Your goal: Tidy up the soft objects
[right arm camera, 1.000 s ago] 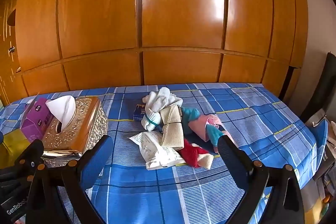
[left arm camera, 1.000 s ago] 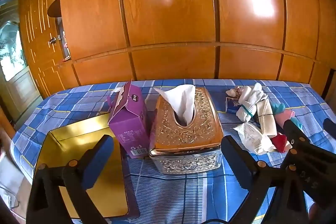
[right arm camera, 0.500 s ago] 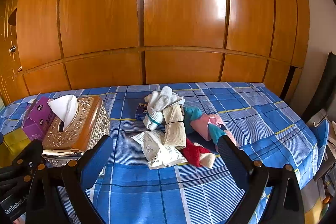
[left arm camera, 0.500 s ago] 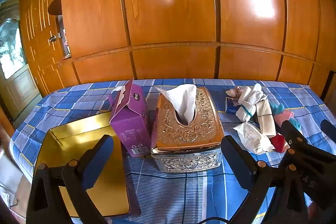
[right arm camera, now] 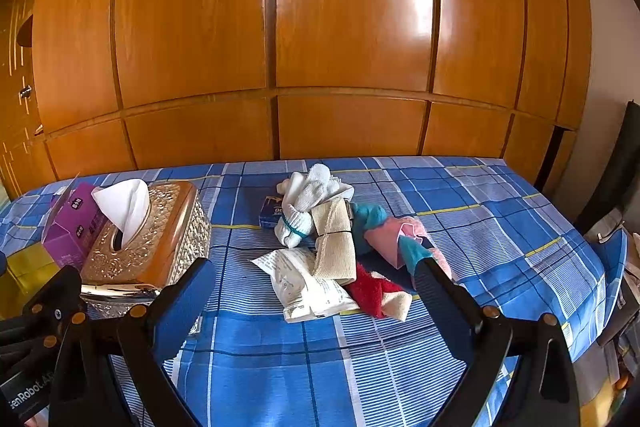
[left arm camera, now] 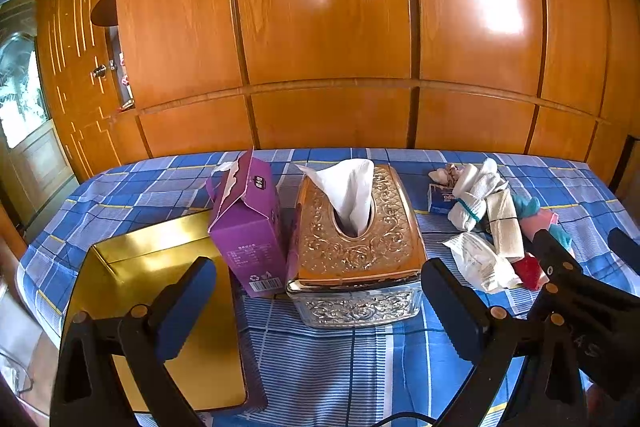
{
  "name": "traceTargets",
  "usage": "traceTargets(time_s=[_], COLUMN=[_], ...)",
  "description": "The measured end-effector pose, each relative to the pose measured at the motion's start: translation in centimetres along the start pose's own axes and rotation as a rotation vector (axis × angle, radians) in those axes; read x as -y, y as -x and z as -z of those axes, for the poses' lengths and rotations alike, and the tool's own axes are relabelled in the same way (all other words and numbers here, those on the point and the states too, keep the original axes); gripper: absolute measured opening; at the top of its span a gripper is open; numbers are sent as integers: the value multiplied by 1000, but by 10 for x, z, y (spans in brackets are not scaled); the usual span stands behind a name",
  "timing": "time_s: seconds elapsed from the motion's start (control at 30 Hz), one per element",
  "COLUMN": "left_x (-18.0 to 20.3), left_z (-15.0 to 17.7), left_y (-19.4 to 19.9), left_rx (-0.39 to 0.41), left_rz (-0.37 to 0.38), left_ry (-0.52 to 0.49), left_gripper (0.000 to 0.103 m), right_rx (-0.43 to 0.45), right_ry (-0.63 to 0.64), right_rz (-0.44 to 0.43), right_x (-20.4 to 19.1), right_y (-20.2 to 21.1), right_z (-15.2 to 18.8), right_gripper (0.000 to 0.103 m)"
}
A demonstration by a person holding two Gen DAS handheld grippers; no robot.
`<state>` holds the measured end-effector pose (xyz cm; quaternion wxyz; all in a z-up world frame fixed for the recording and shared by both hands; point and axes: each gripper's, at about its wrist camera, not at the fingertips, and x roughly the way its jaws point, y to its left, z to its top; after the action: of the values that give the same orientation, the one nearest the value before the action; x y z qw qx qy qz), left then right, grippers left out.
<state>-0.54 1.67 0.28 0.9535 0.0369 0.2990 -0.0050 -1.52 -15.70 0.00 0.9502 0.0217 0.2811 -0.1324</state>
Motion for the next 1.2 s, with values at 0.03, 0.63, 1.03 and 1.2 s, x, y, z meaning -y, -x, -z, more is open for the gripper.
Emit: traceTargets(time_s=[0.03,0.63,1.03,1.2], left_x=[0,2,8,9], left_z=[0,0,2,2], left_y=[0,2,0,0], left_rx=[0,-5,-13,-17], left_rz=[1,7,12,16], left_ry=[0,-6,-20,-23], left_gripper=[102,102,102,102], right_rx=[0,-3,-9,-13], right_ry=[-1,-11,-25,-35], right_rz=[-1,3,10,12], right_x=[0,4,11,14], right_y=[0,-1,-4,-5], right_z=[0,2,4,5], right_gripper=[101,101,101,101])
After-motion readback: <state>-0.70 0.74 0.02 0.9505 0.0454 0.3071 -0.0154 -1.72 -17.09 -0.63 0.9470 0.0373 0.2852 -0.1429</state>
